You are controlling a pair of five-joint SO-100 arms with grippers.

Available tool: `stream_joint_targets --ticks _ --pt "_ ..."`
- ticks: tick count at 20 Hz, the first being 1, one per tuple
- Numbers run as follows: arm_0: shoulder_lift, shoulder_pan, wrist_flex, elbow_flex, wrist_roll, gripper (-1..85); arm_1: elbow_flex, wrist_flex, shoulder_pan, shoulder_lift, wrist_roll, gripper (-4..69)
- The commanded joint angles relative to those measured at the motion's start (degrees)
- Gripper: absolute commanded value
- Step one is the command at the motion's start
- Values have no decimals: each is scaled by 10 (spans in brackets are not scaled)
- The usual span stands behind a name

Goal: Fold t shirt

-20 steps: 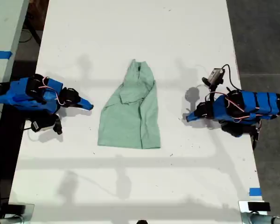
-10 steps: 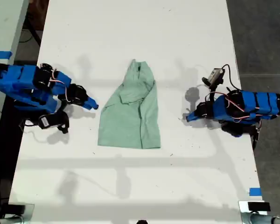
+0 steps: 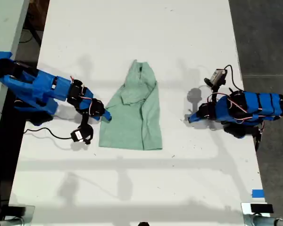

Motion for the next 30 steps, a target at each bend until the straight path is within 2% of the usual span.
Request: stream_joint_targets --ticks 1,2,6,9,11,16,20,22,24,25,26,28,30 --pt "-76 -11 -20 -54 -9 68 31 2 -4 9 10 10" --pt "-106 -21 -8 -71 -10 -1 31 2 -4 9 10 10" --pt "-112 -42 109 -172 -7 -1 30 2 -5 9 9 10" --pt "-130 -41 223 -333 6 -1 30 2 -6 9 8 10" --pt "-167 -29 272 -457 7 -1 30 2 -6 9 8 10" --pt "-381 -8 257 -756 33 -1 30 2 -7 9 9 10" --pt "-462 -4 127 -780 69 -1 30 2 -8 9 9 10" --pt "-484 2 97 -780 79 145 30 2 -9 9 8 10" --pt "-480 -5 114 -780 85 163 30 2 -9 9 8 10" --pt "-453 -13 145 -780 93 112 30 2 -10 9 8 10" --pt "-409 -25 186 -775 91 0 30 2 -11 9 8 10" --pt "-295 -46 263 -758 95 -1 30 2 -11 9 7 10" --pt "-149 -59 301 -670 99 -1 30 2 -11 9 7 10"
